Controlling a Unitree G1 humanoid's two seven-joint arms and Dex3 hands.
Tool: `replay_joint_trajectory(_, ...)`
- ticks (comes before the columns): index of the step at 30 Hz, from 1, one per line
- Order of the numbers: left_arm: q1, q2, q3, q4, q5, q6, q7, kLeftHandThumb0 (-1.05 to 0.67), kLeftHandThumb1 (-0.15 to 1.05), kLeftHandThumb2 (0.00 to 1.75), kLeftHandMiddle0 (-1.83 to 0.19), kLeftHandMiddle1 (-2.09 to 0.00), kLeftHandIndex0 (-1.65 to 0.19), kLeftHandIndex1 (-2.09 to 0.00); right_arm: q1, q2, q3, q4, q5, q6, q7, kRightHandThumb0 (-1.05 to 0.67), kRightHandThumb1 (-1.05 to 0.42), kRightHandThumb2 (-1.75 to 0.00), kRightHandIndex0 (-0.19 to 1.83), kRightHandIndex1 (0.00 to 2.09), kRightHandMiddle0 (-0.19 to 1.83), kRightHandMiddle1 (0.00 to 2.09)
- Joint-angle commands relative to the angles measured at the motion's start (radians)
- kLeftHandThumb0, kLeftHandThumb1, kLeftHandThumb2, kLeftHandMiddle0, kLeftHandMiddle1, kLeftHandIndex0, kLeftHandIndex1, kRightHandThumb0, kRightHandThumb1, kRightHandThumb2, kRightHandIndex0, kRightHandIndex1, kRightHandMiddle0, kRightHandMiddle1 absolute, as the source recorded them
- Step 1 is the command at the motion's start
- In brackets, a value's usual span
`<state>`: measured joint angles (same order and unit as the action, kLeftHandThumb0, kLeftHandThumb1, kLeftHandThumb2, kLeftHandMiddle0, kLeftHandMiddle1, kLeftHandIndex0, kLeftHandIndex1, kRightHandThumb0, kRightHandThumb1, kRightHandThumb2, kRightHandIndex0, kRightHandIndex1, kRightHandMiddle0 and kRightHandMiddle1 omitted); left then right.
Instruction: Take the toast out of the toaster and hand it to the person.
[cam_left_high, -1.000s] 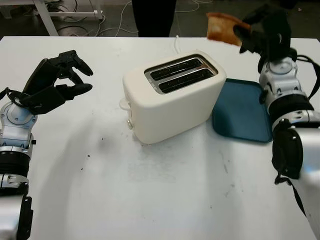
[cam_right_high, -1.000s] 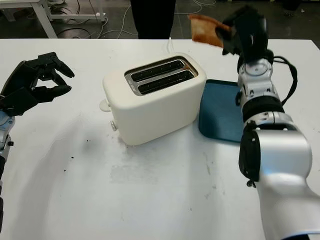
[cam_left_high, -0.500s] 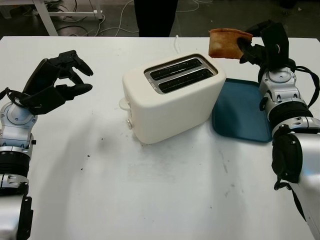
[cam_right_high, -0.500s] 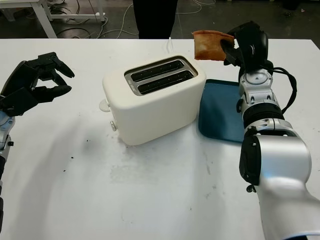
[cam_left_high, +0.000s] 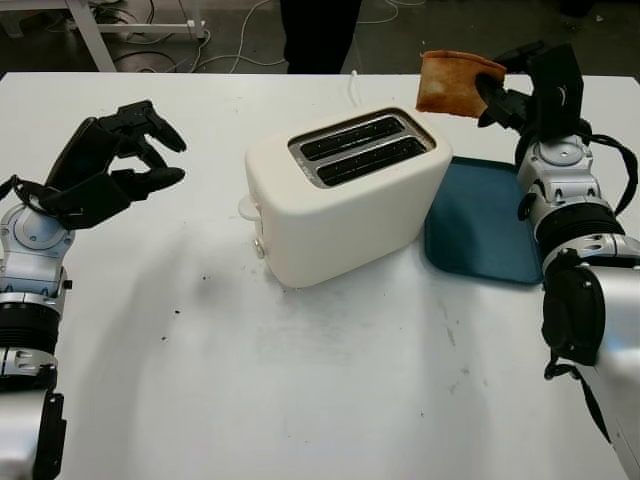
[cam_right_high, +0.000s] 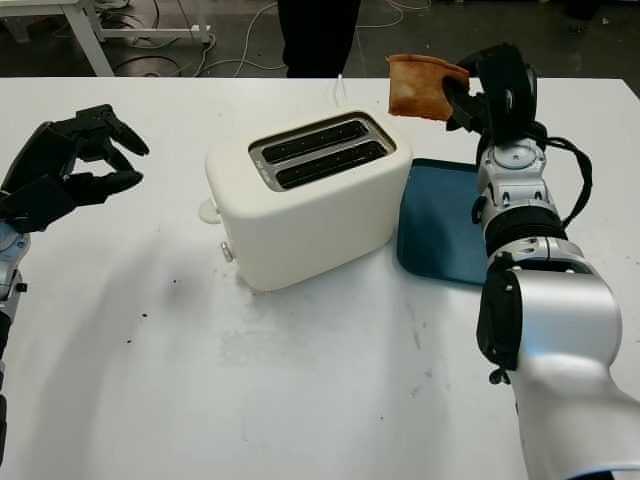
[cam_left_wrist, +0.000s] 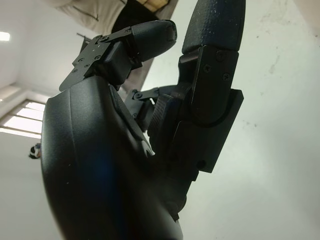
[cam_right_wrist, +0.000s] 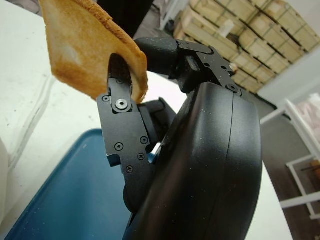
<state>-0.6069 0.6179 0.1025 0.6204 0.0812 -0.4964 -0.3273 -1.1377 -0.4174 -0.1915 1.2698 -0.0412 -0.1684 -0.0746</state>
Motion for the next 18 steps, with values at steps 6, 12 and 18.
replay_joint_trajectory(6,0.001,0.003,0.003,0.0,-0.008,-0.003,-0.004,-1.05,0.92,0.23,-0.63,-1.35,-0.44,-1.35,-0.006,0.004,0.008,-0.014,0.002,0.011,0.009,-0.2,-0.92,-0.3,0.91,1.75,0.59,1.75)
replay_joint_trajectory(12,-0.001,0.003,0.003,0.006,-0.007,-0.01,-0.002,-1.05,0.92,0.23,-0.62,-1.35,-0.44,-1.35,-0.009,0.004,0.014,-0.012,-0.006,0.019,-0.001,-0.21,-0.92,-0.29,0.89,1.75,0.53,1.75)
replay_joint_trajectory(18,0.0,0.004,0.002,-0.003,-0.001,0.0,0.004,-1.05,0.92,0.23,-0.64,-1.34,-0.45,-1.34,-0.011,0.006,0.013,-0.011,0.0,0.017,-0.004,-0.19,-0.92,-0.29,0.89,1.75,0.52,1.75)
